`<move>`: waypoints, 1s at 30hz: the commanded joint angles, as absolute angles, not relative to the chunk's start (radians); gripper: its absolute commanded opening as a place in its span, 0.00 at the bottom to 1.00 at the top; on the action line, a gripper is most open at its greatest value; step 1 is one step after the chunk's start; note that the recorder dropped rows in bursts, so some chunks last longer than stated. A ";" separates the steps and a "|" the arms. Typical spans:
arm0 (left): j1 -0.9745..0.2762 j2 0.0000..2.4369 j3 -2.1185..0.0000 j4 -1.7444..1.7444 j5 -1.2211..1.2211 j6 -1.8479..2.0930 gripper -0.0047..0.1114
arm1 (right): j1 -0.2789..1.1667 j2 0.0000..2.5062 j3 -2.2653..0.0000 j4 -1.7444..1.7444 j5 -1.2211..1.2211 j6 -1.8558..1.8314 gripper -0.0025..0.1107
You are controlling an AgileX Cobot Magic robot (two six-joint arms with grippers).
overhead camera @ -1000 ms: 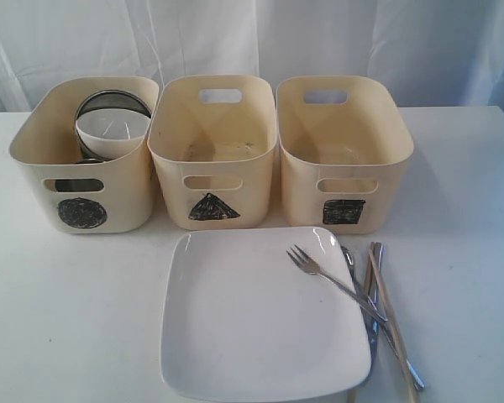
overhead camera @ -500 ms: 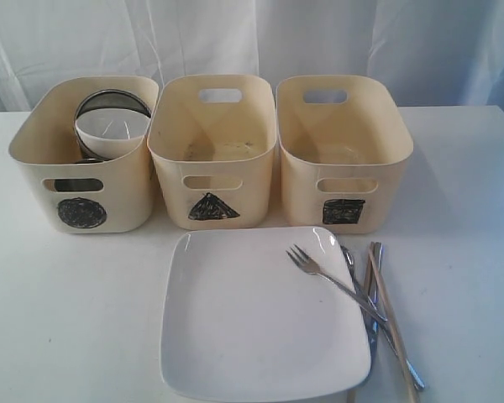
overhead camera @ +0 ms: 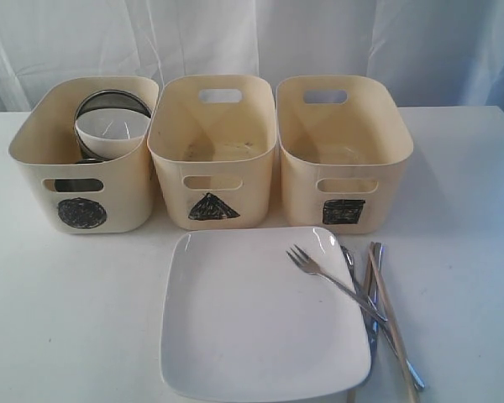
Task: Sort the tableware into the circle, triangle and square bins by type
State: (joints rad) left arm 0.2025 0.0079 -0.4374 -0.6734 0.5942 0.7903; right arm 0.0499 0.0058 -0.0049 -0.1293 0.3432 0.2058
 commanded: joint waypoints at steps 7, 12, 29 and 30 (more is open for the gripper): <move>0.197 0.000 -0.359 -0.375 0.486 0.464 0.04 | 0.049 0.000 0.000 -0.129 0.335 0.199 0.02; 0.197 0.000 -0.293 -0.249 0.453 0.286 0.04 | 0.049 0.000 0.000 -0.129 0.335 0.199 0.02; 0.197 0.000 0.000 -0.060 0.247 -0.030 0.04 | 0.049 0.000 0.000 -0.129 0.335 0.199 0.02; 0.197 0.000 0.000 -0.065 0.247 -0.030 0.04 | 0.049 0.000 0.000 -0.129 0.335 0.199 0.02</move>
